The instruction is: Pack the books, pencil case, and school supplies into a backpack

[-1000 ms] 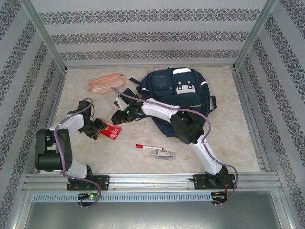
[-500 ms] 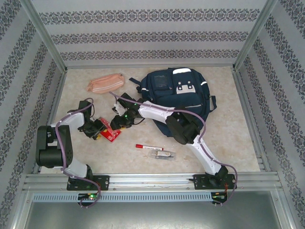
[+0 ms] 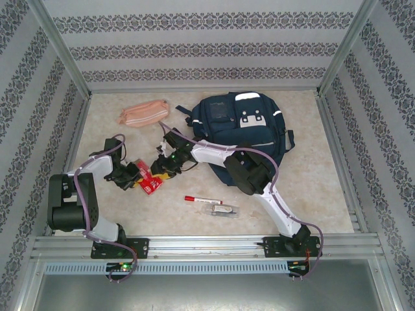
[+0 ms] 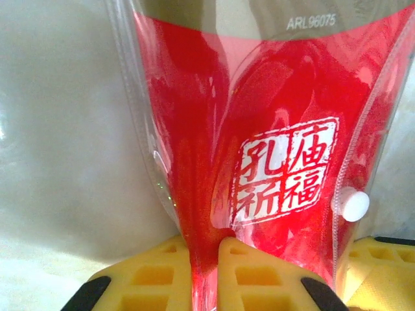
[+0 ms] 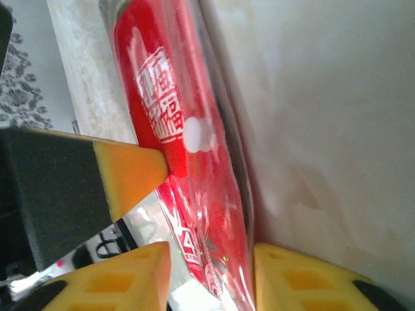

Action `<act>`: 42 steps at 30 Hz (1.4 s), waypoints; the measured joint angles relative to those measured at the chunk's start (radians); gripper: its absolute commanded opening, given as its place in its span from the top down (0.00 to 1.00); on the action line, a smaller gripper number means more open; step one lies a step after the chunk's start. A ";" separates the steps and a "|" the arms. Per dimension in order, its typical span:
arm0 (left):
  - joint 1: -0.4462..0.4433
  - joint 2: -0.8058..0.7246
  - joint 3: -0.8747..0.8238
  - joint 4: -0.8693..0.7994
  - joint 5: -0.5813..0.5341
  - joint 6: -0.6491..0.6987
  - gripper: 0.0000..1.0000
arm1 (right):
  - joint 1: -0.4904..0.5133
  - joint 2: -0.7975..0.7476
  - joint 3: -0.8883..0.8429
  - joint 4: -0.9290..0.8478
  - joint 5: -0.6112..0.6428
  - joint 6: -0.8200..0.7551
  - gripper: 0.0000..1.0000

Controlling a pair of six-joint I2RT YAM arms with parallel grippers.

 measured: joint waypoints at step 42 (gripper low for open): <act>-0.878 0.177 0.682 0.115 -0.114 0.793 0.36 | -0.917 -1.464 -0.861 -0.250 0.529 -0.285 1.00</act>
